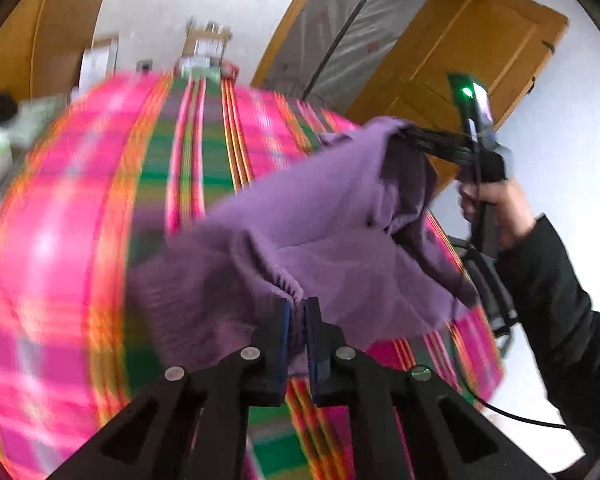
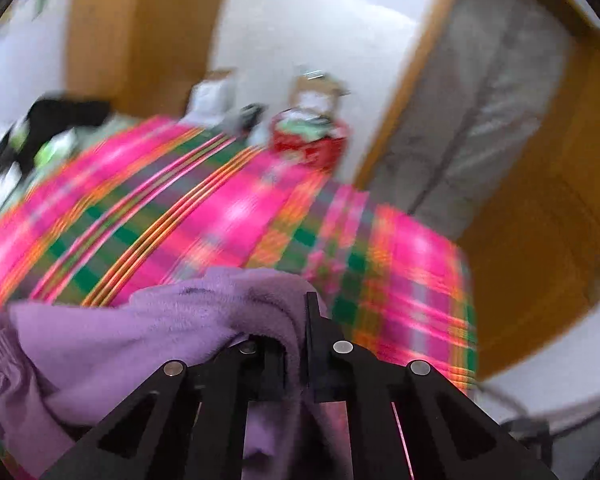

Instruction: Fold clothes

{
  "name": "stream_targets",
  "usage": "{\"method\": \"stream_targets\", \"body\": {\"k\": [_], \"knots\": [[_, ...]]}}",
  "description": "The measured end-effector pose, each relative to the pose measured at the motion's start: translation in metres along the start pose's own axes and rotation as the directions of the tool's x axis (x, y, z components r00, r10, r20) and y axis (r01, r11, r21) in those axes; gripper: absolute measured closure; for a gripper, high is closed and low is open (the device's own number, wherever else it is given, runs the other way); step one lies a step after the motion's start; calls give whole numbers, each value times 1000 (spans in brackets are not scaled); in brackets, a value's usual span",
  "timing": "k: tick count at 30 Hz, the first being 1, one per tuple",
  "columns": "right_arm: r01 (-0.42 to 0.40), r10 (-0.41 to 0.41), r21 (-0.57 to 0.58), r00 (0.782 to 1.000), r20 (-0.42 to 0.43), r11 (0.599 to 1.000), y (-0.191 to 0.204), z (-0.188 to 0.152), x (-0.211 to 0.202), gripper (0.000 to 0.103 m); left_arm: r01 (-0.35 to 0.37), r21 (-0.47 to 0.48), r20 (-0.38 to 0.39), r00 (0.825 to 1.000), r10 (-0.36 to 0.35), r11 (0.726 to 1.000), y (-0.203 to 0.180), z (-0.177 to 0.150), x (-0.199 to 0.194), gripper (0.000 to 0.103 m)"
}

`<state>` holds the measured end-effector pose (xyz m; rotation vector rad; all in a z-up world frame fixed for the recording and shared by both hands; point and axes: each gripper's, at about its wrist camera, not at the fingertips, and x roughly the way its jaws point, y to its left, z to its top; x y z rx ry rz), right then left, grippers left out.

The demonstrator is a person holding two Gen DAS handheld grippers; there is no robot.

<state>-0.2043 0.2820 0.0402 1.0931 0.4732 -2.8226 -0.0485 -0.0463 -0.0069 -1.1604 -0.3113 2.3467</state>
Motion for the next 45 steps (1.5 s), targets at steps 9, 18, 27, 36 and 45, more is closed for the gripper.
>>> {"method": "stream_targets", "body": {"k": [9,18,27,36,45], "knots": [[95,-66,291,992,-108,952,-113,-53,-38,95,34,146,157,986,-57,989,-7,21,-44,95],[101,-10,384,972,-234,918,-127,-162,-44,69,-123,-26,-32,992,122,992,61,-51,-16,99],[-89,83,290,996,33,953,-56,-158,-119,63,-9,-3,49,999,10,1000,21,-11,-2,90],[-93,117,302,991,-62,949,-28,-193,-105,56,-10,23,-35,999,11,1000,8,19,62,78],[-64,117,279,977,-177,958,-28,-201,-71,97,66,32,-106,992,-62,997,2,21,78,94]]}}
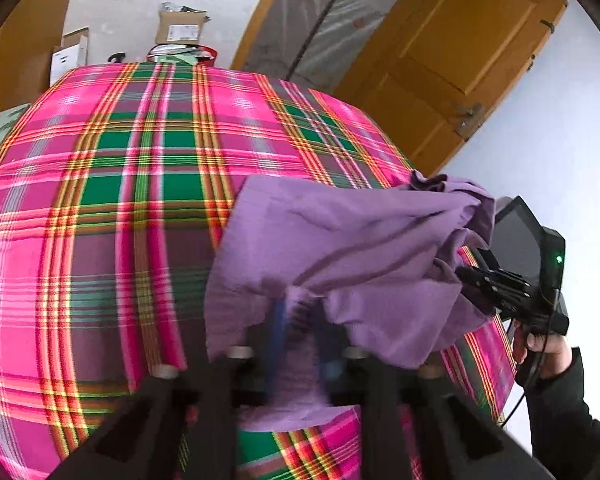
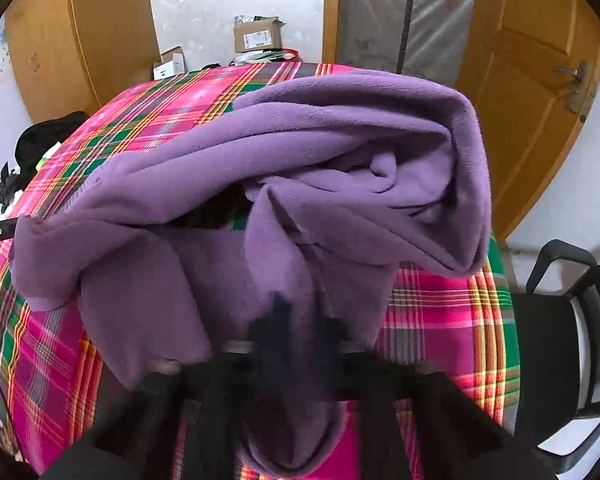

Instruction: Fold clothes

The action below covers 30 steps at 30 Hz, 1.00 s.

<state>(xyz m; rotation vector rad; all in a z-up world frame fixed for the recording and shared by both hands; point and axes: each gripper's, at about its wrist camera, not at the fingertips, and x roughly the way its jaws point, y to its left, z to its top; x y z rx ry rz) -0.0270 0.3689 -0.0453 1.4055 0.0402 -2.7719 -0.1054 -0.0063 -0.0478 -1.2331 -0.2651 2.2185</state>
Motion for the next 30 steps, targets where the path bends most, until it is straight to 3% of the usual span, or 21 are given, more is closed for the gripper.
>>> {"method": "stream_targets", "body": {"k": [2,6,10,13,17,19,22,25,30], "knots": [[-20,19,26,1000,25,999,-4,1,-9,98,9,6,25,1000,-9,1000,-3,0,-5,97],[-64,52,77,988,148,995,-20,-2,-67,98,42,55,113,992,-48,998,-12,-6,-36,98],[-59,32,148,984,176,987,-42,-33,-112,98,60,84,173,982,-74,995,-12,-39,-77,98],[-13,-16,216,992,128,976,-57,-65,-120,98,57,79,174,982,-70,995,-7,-65,-93,99],[83,-94,300,995,22,950,-83,-111,-119,95,1,49,100,995,-6,999,4,-105,-97,103],[105,-118,315,993,23,943,-83,-112,-119,94,-5,16,84,996,4,1000,9,-116,-99,103],[95,-123,311,990,70,946,-79,-107,-126,83,6,-74,92,996,0,997,15,-120,-103,101],[5,-36,201,987,154,980,-42,-80,-124,65,37,-159,121,992,-18,987,14,-112,-100,91],[-81,65,79,981,182,994,8,-57,-110,64,140,-330,149,984,-95,934,19,-105,-89,79]]}}
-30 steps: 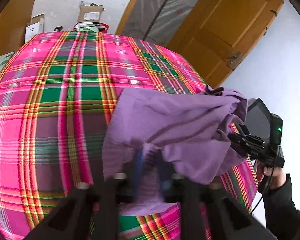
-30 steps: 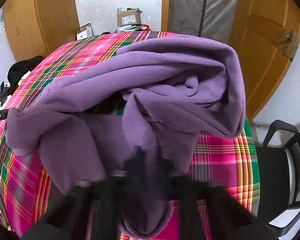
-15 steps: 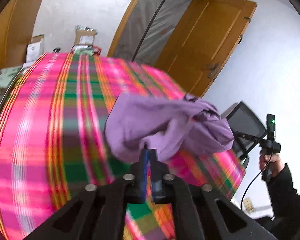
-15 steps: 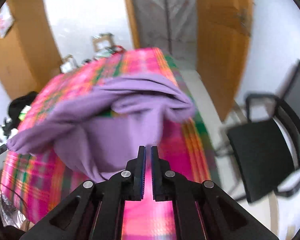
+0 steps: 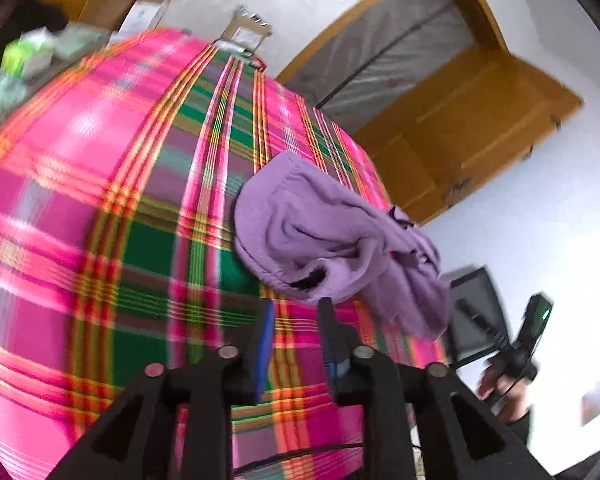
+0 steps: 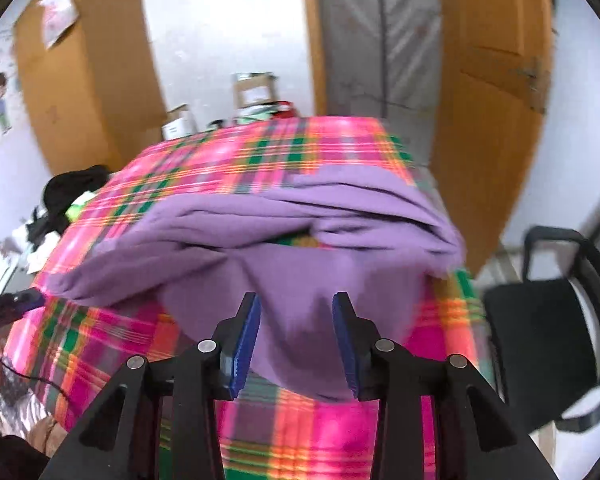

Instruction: Fold clothes

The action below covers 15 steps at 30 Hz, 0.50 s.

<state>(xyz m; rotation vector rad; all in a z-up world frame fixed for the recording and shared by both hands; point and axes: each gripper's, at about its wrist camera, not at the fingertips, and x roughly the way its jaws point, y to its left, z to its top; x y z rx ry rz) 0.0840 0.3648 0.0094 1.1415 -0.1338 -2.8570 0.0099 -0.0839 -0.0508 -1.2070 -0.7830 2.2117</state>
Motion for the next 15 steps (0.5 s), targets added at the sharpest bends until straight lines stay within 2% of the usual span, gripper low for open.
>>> {"method": "stream_targets", "body": {"k": [4,6,8,15], "knots": [[-51,51,-26,999,-12,998,23,8,17,64,2,-82,-30,1000,-4,997,4,1,6,73],[-68,67,-51,998,-13,996,31,14,24,64,6,-123,-9,1000,-8,992,4,0,5,70],[-91,91,-75,996,-1,993,43,21,26,64,13,-166,18,1000,-10,986,3,-2,3,61],[-163,165,-78,986,22,983,69,48,36,64,-15,-197,38,999,23,980,-6,2,19,59]]}}
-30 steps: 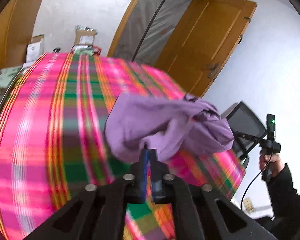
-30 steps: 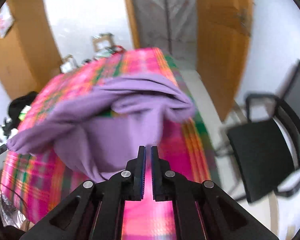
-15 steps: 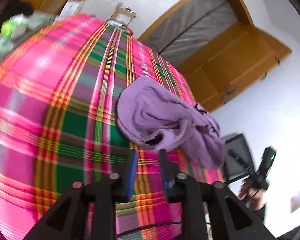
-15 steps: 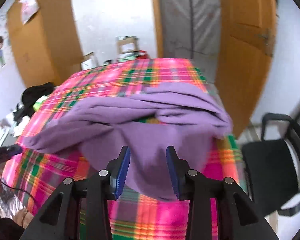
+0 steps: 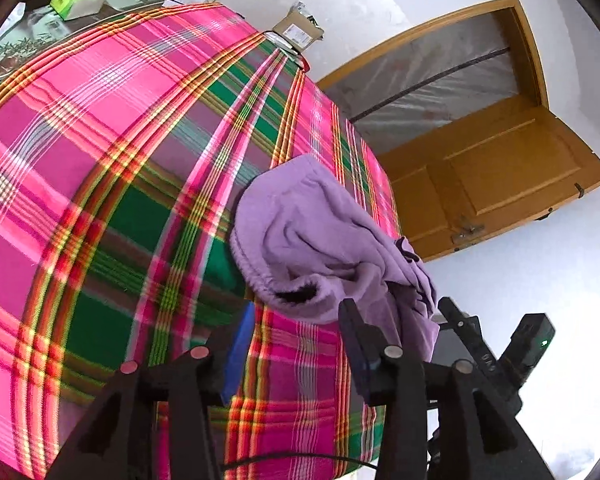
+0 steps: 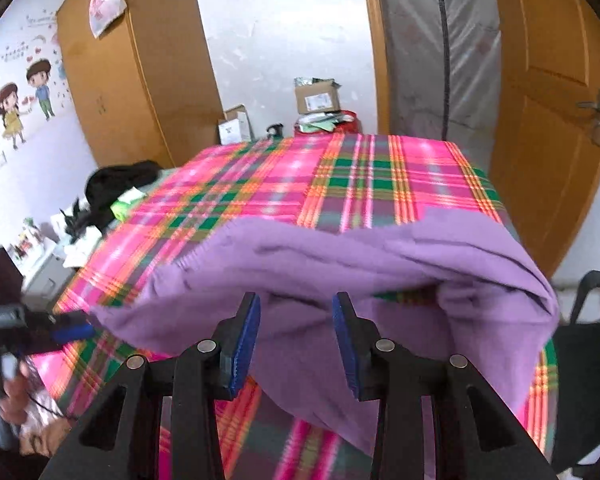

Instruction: Fold clothes

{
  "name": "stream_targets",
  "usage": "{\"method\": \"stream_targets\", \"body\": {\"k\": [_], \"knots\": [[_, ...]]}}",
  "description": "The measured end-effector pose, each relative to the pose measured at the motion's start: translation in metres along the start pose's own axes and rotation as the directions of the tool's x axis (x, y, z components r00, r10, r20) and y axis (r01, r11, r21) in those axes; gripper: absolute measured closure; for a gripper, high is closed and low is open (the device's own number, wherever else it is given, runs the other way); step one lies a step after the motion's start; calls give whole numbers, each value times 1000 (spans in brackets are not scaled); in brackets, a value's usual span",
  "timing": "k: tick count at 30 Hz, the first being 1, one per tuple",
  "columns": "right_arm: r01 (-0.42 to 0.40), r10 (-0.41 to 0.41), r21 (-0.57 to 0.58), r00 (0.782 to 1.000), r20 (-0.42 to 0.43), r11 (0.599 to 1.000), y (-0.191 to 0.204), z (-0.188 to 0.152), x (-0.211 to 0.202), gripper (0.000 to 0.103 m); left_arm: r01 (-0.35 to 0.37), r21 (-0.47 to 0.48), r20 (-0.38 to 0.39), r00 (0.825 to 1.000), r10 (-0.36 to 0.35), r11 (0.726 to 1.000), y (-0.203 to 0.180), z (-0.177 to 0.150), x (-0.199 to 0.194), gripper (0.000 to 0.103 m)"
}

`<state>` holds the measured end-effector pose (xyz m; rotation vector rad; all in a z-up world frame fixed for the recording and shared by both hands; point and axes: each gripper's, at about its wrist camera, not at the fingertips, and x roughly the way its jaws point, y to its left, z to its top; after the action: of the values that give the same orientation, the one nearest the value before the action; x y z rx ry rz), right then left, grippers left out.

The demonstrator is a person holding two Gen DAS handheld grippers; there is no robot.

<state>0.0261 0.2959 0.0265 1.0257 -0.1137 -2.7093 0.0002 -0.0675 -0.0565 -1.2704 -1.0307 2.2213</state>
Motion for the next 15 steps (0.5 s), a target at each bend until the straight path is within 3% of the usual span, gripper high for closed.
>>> {"method": "stream_targets", "body": {"k": [5,9,15], "knots": [[-42,42,-10,999,9,999,10,4,6,64,-41,33,3,999,41,999,-6,-1,3,59],[-49,48,-24,999,-9,999,11,1,12,64,-10,-34,15,1000,11,999,-4,-6,-6,59],[-67,67,-42,998,-11,997,16,5,19,64,-25,-137,33,999,29,990,7,-6,-7,57]]}}
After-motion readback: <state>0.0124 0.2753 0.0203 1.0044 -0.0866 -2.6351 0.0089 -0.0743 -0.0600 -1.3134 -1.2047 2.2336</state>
